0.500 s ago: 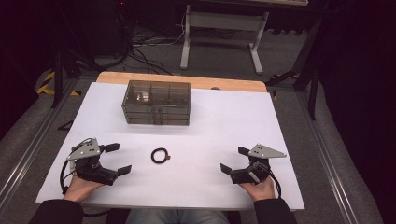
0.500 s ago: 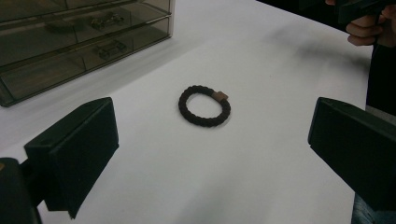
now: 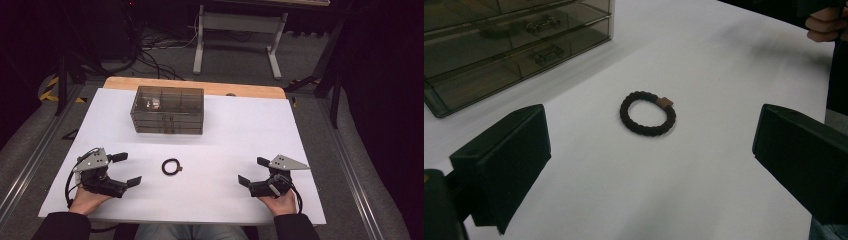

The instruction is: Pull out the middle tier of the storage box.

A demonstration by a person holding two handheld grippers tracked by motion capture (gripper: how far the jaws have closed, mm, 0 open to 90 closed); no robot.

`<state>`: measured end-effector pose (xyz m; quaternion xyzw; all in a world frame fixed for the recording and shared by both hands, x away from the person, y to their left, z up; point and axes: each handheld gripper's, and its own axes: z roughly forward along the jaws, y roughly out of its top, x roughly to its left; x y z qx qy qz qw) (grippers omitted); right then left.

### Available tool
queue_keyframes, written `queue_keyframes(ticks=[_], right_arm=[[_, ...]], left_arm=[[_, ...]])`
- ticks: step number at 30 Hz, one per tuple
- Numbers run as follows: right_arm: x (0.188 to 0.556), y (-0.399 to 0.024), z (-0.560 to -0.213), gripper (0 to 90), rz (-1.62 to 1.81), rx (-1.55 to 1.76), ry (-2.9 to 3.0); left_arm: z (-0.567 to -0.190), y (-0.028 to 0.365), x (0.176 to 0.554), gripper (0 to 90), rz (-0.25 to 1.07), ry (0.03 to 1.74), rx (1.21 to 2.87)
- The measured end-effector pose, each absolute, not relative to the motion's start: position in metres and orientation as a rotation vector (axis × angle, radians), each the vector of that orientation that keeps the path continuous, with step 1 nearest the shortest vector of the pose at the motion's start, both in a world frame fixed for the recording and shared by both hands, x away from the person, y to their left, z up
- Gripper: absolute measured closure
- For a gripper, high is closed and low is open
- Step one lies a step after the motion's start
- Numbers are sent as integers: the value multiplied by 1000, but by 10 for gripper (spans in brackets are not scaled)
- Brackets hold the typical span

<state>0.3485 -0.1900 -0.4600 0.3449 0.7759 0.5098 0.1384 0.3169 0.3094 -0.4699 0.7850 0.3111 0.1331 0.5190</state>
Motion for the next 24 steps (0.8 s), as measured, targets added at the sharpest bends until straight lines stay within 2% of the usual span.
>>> queue_keyframes(ticks=[16, 24], right_arm=[[352, -194, -458, 1, 1465, 1004, 2224], [354, -194, -459, 1, 1461, 1000, 2223]], left_arm=[[-467, 305, 317, 33, 343, 797, 1908], [-458, 301, 323, 36, 400, 786, 1936]])
